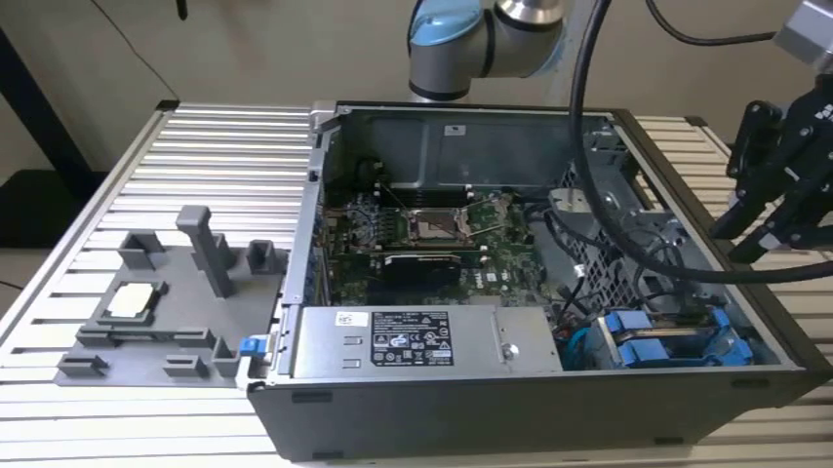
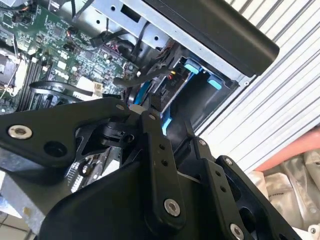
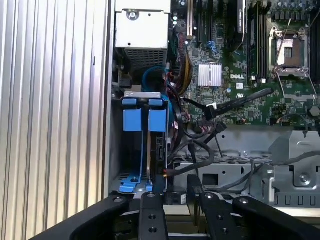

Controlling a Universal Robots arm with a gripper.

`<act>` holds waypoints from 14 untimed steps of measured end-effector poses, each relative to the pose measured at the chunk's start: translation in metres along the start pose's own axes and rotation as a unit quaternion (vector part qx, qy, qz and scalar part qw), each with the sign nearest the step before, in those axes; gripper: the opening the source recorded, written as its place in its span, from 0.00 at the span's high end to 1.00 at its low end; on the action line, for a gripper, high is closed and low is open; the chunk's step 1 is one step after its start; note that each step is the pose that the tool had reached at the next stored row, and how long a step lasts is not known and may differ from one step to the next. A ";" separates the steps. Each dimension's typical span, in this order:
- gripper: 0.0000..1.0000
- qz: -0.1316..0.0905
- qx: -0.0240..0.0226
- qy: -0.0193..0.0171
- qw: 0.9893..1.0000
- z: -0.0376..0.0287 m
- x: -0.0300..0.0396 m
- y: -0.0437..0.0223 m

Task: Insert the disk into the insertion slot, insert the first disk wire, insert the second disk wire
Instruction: 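Insert the second disk wire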

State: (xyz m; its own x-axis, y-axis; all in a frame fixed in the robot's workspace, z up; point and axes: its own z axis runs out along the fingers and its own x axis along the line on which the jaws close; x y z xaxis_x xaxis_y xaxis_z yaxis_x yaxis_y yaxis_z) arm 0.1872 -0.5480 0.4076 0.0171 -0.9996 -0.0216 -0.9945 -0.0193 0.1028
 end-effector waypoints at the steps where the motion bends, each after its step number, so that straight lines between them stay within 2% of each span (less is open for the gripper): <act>1: 0.67 0.000 0.000 0.000 1.000 0.0007 -0.0031 0.0002; 5: 0.67 0.000 0.000 0.000 1.000 0.0034 -0.0146 0.0018; 9: 0.67 0.000 0.002 0.000 1.000 0.0064 -0.0222 0.0046; 11: 0.67 0.000 0.002 0.000 1.000 0.0081 -0.0232 0.0089; 14: 0.67 0.001 0.006 0.000 1.000 0.0116 -0.0245 0.0192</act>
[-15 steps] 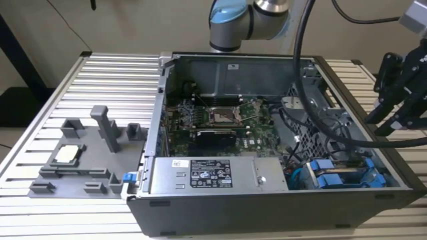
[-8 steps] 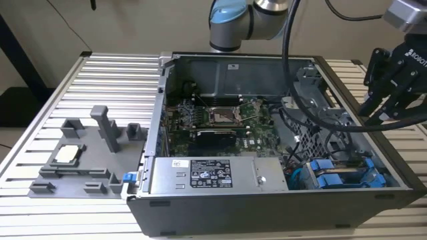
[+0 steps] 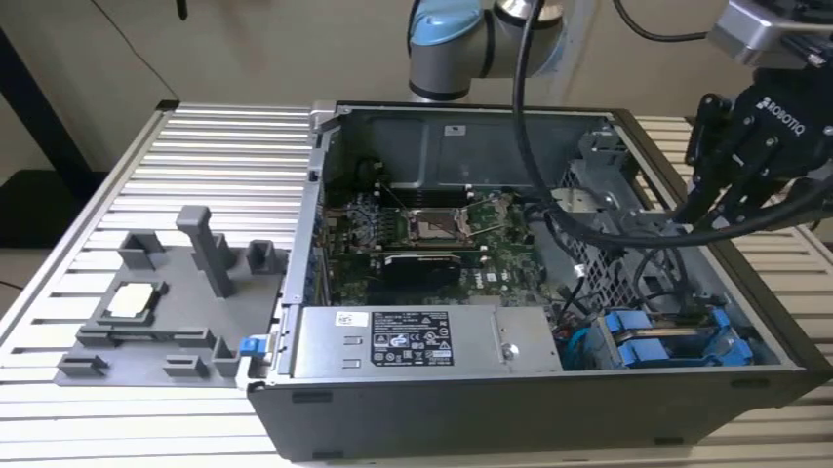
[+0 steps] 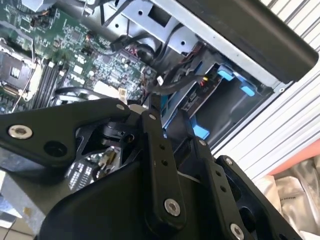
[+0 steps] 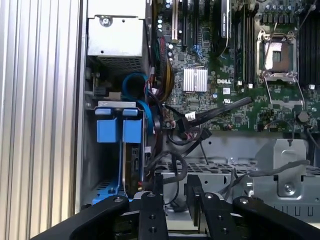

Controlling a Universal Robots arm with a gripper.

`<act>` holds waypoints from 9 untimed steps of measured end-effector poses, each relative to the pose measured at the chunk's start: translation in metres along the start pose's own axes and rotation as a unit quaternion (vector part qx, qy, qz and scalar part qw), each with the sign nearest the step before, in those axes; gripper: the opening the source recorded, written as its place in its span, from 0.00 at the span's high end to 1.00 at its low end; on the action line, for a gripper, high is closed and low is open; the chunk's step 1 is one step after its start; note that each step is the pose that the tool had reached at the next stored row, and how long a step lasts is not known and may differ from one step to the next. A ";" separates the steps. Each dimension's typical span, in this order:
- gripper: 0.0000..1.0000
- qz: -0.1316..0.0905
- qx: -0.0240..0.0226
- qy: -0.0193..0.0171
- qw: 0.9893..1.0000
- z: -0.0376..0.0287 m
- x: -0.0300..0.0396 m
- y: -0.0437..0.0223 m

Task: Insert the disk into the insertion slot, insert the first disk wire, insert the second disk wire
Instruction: 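Insert the second disk wire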

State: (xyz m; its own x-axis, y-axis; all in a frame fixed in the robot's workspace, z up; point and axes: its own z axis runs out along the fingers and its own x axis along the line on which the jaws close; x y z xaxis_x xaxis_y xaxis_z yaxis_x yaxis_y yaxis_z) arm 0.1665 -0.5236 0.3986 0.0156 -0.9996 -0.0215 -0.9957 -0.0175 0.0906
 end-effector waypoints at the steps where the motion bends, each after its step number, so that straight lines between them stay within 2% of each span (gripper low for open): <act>1: 0.67 0.000 0.002 0.000 1.000 0.0012 -0.0005 0.0036; 9: 0.67 0.001 0.015 0.000 1.000 0.0111 -0.0038 0.0343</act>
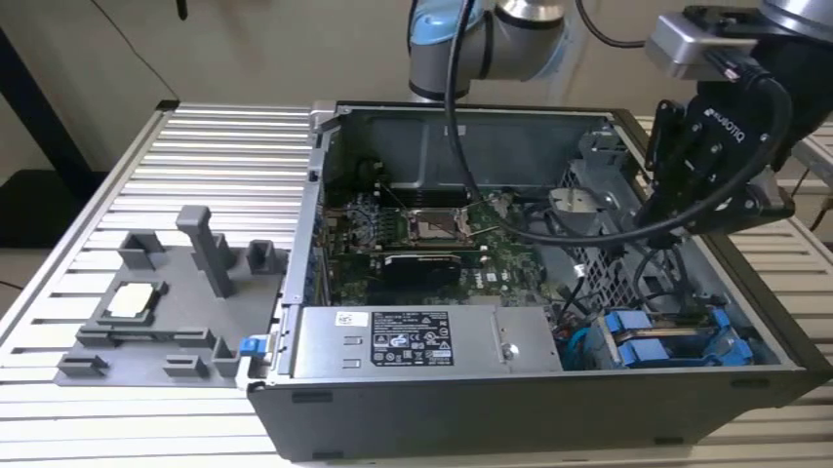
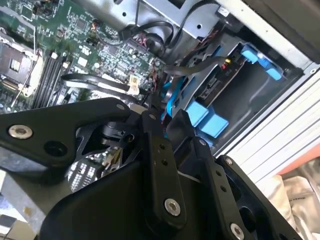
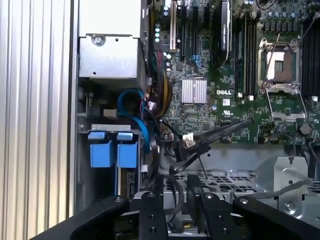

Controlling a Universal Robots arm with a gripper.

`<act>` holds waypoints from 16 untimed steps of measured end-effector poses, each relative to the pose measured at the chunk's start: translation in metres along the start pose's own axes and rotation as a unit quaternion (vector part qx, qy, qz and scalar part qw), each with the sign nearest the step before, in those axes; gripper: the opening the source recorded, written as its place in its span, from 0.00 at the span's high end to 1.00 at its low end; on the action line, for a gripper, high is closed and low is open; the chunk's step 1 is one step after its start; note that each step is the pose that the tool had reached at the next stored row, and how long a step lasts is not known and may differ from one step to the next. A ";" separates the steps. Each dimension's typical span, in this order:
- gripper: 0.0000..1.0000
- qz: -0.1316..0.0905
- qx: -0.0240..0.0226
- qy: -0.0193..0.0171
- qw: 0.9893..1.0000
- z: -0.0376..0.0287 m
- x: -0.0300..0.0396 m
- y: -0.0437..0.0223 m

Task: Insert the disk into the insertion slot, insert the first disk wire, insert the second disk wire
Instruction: 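Insert the second disk wire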

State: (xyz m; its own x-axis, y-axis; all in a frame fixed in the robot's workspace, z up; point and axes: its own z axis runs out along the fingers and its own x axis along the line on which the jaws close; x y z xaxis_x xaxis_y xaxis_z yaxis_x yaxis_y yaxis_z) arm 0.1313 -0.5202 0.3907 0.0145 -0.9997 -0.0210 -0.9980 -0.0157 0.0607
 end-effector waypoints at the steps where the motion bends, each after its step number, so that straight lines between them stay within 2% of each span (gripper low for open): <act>1: 0.67 0.000 0.002 0.000 1.000 0.0009 -0.0004 0.0042; 6: 0.67 0.000 0.010 0.000 1.000 0.0052 -0.0017 0.0255; 11: 0.67 0.000 0.024 0.000 1.000 0.0088 -0.0024 0.0459; 12: 0.67 0.000 0.028 0.000 1.000 0.0091 -0.0024 0.0483; 16: 0.67 0.000 0.028 0.000 1.000 0.0091 -0.0024 0.0485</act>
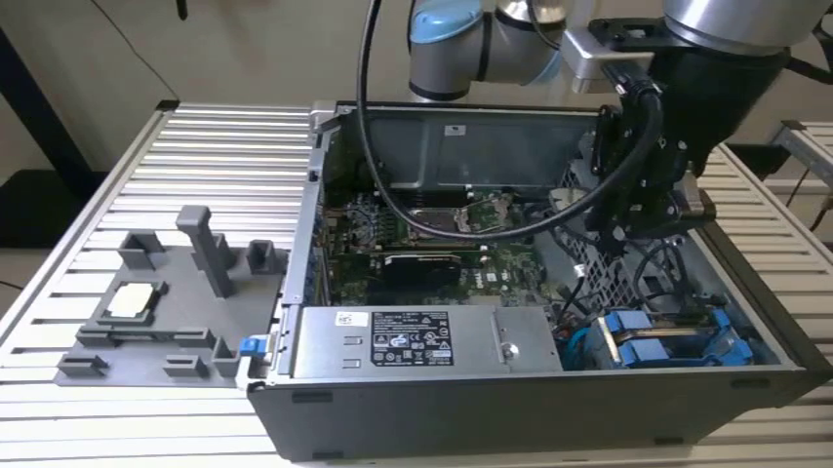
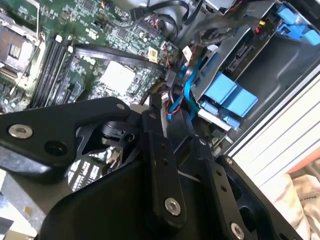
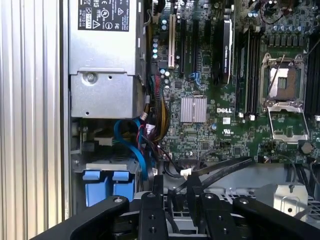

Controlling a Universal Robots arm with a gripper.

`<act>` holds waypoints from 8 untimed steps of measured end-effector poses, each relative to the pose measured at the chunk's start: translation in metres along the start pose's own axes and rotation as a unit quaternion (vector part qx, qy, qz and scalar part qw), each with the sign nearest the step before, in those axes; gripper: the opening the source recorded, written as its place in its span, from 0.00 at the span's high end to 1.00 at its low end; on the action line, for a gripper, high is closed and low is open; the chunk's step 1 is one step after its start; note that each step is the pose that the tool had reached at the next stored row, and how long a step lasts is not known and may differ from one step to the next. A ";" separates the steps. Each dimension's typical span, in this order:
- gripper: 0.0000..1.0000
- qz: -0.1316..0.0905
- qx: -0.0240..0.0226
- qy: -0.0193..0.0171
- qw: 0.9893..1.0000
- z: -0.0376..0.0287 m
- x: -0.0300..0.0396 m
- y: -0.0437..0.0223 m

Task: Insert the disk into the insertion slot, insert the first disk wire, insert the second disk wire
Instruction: 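Insert the second disk wire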

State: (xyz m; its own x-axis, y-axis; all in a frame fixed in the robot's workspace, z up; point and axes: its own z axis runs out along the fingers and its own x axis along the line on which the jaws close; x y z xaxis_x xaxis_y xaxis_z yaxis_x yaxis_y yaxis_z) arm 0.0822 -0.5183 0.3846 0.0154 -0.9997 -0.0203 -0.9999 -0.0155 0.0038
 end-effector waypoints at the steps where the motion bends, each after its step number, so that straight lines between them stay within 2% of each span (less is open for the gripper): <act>1: 0.67 0.000 0.003 0.000 1.000 0.0003 -0.0001 0.0001; 2: 0.67 0.000 0.009 0.000 1.000 0.0005 -0.0002 0.0001; 4: 0.67 -0.001 0.024 0.002 1.000 0.0009 -0.0004 0.0000; 6: 0.67 -0.002 0.038 0.005 0.999 0.0014 -0.0011 0.0001; 7: 0.67 -0.002 0.044 0.010 0.999 0.0016 -0.0023 0.0001; 8: 0.67 -0.002 0.047 0.017 0.999 0.0019 -0.0044 0.0001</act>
State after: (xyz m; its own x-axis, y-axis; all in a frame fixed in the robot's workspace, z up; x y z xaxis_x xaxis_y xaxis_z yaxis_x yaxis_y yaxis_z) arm 0.0821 -0.5139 0.3829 0.0185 -0.9997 0.0138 -0.9957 -0.0197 -0.0900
